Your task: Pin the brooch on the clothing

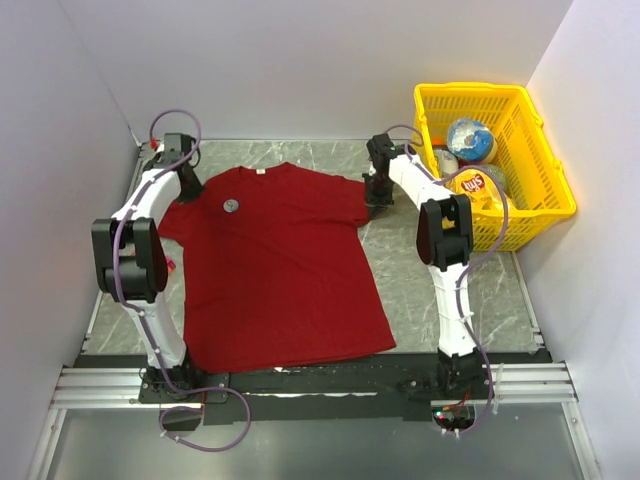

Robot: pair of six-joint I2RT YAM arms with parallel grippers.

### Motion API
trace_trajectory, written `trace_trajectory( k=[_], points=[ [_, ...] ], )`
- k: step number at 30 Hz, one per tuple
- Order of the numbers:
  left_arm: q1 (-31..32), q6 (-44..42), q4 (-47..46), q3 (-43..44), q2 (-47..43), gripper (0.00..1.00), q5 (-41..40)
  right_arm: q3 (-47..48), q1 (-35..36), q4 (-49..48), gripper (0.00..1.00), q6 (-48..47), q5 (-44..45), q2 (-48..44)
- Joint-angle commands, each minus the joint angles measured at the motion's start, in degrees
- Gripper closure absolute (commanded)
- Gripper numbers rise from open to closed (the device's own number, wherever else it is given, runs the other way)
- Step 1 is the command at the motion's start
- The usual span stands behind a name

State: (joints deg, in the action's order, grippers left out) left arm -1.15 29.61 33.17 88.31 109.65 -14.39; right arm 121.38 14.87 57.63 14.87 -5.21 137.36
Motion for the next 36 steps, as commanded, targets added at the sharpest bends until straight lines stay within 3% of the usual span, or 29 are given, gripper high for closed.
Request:
trace_trajectory(
  k=[1, 9, 14, 20, 21, 25, 29, 36],
  points=[
    [5.5, -1.8, -0.3, 2.3, -0.3, 0.99, 5.2, -0.3, -0.5, -1.9, 1.0, 0.3, 2.6, -6.4],
    [13.0, 0.0, -3.8, -1.2, 0.0, 0.99, 8.6, 3.2, -0.2, -0.1, 1.0, -0.3, 2.3, -1.0],
    [16.6, -0.1, -8.0, 1.7, 1.8, 0.99, 11.7, 6.2, -0.1, 1.2, 1.0, -0.1, 2.7, 0.9],
    [20.5, -1.7, -9.8, 20.1, 13.0, 0.99, 20.1, 0.5, -0.2, -2.6, 1.0, 0.1, 2.1, -4.4],
    [20.8, -1.6, -8.7, 26.2, 15.2, 0.99, 21.9, 0.0, -0.2, -3.7, 1.0, 0.2, 2.0, -5.4],
    [21.5, -0.8, -4.6, 37.1, 26.0, 0.99, 26.1, 1.3, -0.4, -4.3, 1.0, 0.0, -0.2, -4.6],
    [23.5, -1.7, -8.6, 31.6, 24.7, 0.99, 29.5, 8.7, -1.1, -2.6, 1.0, 1.2, -3.0, 0.8],
    [31.5, -4.8, -9.0, 20.2, 18.5, 0.99, 27.3, 14.0, -2.5, -3.9, 1.0, 4.1, -6.0, 6.5]
  ],
)
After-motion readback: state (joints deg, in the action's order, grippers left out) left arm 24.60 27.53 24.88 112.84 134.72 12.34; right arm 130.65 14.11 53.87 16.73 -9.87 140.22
